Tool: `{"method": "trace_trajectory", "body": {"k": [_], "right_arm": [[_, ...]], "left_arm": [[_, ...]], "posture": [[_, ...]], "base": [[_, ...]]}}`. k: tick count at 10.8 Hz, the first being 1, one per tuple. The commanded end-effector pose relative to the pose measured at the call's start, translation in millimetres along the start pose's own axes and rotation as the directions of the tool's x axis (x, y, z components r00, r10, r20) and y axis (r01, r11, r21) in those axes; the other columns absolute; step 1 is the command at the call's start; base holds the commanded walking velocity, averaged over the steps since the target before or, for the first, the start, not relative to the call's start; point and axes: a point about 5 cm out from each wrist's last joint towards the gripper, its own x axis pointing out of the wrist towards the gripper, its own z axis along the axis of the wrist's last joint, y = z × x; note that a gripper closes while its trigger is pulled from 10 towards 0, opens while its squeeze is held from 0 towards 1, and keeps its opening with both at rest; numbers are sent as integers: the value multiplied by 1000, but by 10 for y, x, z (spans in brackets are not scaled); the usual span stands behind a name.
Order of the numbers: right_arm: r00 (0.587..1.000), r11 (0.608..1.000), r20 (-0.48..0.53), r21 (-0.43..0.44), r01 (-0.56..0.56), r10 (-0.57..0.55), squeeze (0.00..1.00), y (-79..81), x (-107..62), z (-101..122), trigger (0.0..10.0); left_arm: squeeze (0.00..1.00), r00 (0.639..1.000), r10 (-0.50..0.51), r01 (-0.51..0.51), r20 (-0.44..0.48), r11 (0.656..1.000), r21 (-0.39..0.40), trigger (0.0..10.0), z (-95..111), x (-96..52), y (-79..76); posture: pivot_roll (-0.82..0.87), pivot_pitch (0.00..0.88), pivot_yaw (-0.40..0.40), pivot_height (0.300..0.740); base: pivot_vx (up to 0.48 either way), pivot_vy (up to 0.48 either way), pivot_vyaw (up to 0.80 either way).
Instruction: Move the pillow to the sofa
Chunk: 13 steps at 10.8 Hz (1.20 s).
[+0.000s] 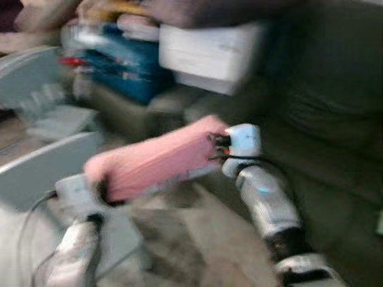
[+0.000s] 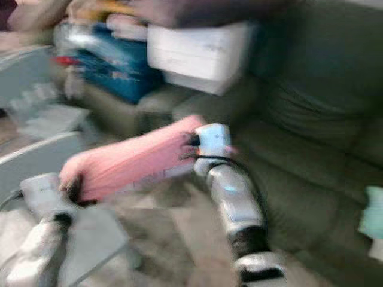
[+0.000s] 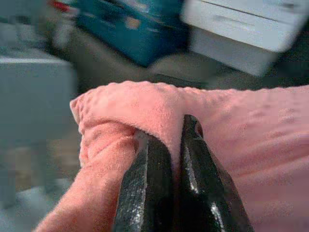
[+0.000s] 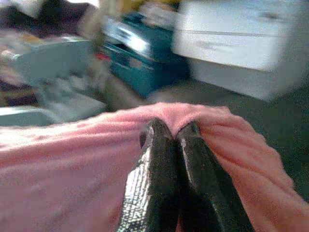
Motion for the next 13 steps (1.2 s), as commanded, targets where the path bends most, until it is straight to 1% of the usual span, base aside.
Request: {"method": "trace_trajectory", "body": {"k": [1, 8, 11, 13], "right_arm": [[998, 1000, 55, 6, -3, 3, 0, 44, 47, 136, 10000], [999, 1000, 51, 9, -1, 1, 0, 43, 43, 143, 10000], [999, 1000, 52, 13, 6, -7, 0, 35, 43, 151, 10000], [999, 1000, 52, 10, 7, -8, 0, 34, 46, 151, 10000]], "left_arm": [[0, 998, 56, -56, 13, 998, 24, 10000, 39, -32, 162], [0, 998, 62, -62, 14, 998, 22, 10000, 35, -19, 191], [0, 997, 72, -73, 26, 997, 38, 10000, 69, 15, 233], [0, 994, 98, -101, 50, 993, 62, 10000, 104, 30, 275]], "posture": [[-130, 6, 43, 740], [-133, 8, 46, 740], [-138, 8, 48, 740], [-138, 7, 50, 740]], "base": [[0, 0, -800], [0, 0, -800], [0, 0, -800], [0, 0, -800]]}}
